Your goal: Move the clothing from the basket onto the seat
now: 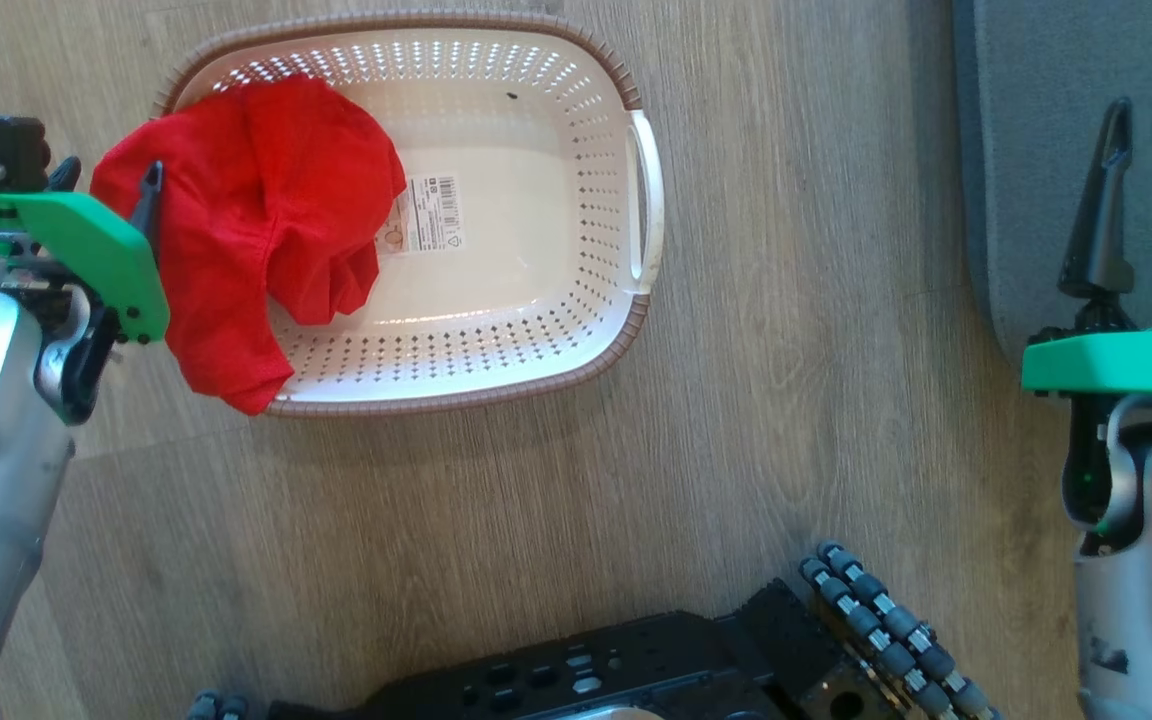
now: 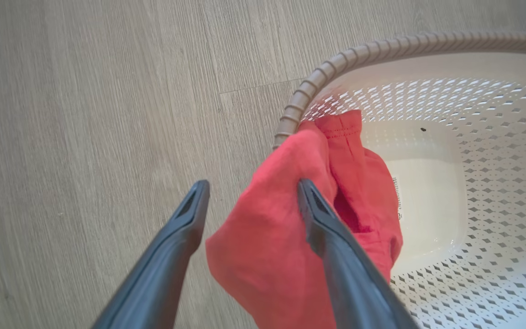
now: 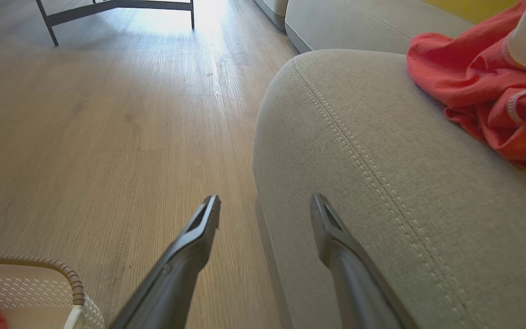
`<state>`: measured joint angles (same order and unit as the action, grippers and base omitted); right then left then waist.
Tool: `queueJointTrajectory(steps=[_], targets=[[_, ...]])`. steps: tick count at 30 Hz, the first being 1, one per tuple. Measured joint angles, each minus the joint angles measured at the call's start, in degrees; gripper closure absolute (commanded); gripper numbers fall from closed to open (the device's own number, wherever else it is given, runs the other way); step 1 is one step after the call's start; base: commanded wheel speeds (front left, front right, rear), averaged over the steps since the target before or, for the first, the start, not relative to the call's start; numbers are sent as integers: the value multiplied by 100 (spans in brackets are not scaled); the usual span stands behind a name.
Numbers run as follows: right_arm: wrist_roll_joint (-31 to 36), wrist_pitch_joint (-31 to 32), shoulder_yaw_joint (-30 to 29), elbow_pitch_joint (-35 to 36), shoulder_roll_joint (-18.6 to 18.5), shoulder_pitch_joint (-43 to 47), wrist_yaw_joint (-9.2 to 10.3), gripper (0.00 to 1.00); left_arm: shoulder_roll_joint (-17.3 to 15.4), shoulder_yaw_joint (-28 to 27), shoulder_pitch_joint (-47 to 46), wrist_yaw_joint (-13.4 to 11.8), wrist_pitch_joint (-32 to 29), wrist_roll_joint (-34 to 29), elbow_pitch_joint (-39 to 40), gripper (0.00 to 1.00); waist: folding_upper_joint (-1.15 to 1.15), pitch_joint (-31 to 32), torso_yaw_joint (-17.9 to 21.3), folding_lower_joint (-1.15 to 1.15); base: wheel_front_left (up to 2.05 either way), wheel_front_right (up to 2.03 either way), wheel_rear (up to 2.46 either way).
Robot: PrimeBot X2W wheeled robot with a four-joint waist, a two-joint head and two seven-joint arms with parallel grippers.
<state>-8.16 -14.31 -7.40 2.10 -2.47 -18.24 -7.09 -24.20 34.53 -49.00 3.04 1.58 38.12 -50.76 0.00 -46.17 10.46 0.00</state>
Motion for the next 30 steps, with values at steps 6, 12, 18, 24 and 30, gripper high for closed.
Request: queueJointTrajectory(steps=[6,12,18,24,30], targets=[[0,0,-1,0,0,-26,0,0,63,12,-79,55,47,32,-47,5,0,-36,3,0,0,0,0],[0,0,-5,3,0,-26,0,0,101,35,-103,107,53,32,-142,15,0,-81,8,-1,0,0,0],[0,0,-10,33,0,-26,0,0,138,94,-193,154,157,32,-224,75,0,-110,6,-1,0,0,0],[0,0,-13,34,0,-28,0,0,158,172,-280,199,272,31,-292,100,0,-114,-5,-1,0,0,0],[0,0,-15,24,0,-28,0,0,164,203,-279,227,388,31,-325,100,0,-74,-22,-1,0,0,0]])
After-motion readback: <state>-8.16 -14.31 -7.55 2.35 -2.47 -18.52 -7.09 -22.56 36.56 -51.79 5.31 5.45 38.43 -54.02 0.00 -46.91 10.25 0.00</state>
